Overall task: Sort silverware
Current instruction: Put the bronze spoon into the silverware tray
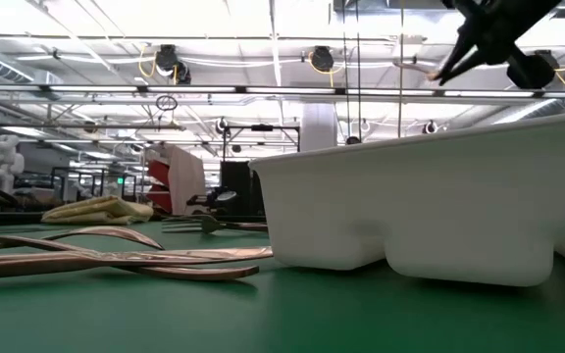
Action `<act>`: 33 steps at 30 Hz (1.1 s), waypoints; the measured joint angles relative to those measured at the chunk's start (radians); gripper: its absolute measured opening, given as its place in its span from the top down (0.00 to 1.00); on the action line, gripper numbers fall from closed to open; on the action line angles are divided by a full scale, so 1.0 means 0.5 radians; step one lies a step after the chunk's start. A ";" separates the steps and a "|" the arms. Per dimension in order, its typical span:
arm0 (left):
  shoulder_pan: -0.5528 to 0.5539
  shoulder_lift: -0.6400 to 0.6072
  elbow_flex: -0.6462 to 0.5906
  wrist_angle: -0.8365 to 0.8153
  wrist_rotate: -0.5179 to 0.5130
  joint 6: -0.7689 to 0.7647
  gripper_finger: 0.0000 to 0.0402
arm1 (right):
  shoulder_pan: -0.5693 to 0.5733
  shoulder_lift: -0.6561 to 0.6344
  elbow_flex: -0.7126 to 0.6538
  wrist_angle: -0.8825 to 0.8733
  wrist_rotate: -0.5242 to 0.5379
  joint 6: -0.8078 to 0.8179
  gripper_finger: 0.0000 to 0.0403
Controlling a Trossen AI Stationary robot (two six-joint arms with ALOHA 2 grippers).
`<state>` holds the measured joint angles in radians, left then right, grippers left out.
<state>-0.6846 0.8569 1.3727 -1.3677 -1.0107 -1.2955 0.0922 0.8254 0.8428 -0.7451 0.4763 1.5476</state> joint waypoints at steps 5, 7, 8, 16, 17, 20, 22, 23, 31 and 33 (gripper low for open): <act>0.008 0.033 -0.044 0.217 -0.129 0.061 0.78 | 0.349 0.212 -0.001 0.127 0.107 0.230 1.00; 0.048 0.041 -0.124 0.520 -0.160 0.254 0.78 | 0.456 0.305 -0.001 0.185 0.140 0.316 1.00; 0.081 0.048 -0.173 0.687 -0.146 0.375 0.78 | 0.503 0.354 -0.001 0.232 0.168 0.357 1.00; 0.468 0.280 -0.648 2.187 0.627 1.065 0.78 | 0.687 0.583 -0.001 0.575 0.324 0.372 1.00; 0.502 0.320 -0.687 2.351 0.697 1.094 0.78 | 0.695 0.589 -0.001 0.620 0.344 0.344 1.00; 0.599 0.455 -0.773 2.556 0.850 1.087 0.78 | 0.717 0.594 -0.001 0.755 0.419 0.231 1.00; 0.662 0.565 -0.813 2.694 0.925 1.087 0.78 | 0.724 0.593 -0.001 0.853 0.467 0.143 1.00; 0.697 0.616 -0.838 2.802 0.955 1.087 0.78 | 0.723 0.593 -0.001 0.912 0.479 0.096 1.00; 1.002 1.160 -0.889 3.876 1.529 1.086 0.78 | 0.723 0.602 -0.001 1.138 0.480 -0.120 1.00; 1.036 1.268 -0.885 4.089 1.617 1.084 0.78 | 0.723 0.602 -0.001 1.140 0.480 -0.139 1.00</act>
<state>-0.1663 1.4910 0.9300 0.6766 -0.2024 -0.7535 0.4538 1.1263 0.8421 -0.1751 0.7164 1.4780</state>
